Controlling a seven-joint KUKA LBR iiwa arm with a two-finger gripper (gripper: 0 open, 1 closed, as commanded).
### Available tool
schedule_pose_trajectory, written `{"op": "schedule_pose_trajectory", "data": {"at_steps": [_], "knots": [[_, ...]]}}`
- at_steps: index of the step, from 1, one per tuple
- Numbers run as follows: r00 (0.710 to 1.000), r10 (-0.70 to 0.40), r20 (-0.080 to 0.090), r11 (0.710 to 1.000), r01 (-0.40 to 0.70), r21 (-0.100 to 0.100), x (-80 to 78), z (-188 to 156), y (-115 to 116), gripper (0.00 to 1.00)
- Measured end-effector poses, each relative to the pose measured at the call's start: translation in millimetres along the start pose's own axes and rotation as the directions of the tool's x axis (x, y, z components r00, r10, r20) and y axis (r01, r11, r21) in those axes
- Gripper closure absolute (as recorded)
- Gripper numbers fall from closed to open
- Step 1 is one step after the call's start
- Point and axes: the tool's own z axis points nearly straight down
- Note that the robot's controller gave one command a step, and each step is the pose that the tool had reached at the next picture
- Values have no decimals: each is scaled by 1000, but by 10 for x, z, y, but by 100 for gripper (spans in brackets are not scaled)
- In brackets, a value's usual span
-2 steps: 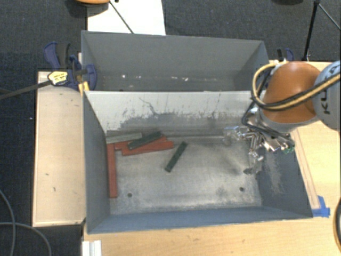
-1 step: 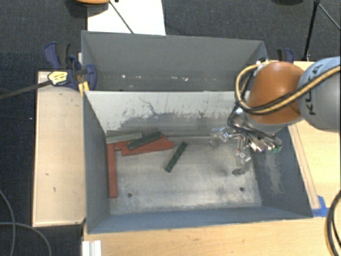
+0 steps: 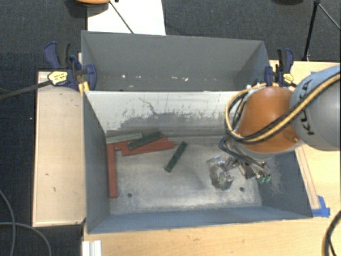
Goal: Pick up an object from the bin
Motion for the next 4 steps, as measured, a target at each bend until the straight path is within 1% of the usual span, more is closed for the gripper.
{"op": "schedule_pose_trajectory", "data": {"at_steps": [1, 2, 3, 4], "knots": [[1000, -1, 1, 1000, 1, 0, -2, 0, 0, 100], [999, 55, 0, 999, -55, 0, -194, -197, 470, 100], [993, 121, 4, 993, -121, 1, -301, -102, -9, 0], [993, 115, 4, 993, -115, 0, -304, -103, 16, 0]]}}
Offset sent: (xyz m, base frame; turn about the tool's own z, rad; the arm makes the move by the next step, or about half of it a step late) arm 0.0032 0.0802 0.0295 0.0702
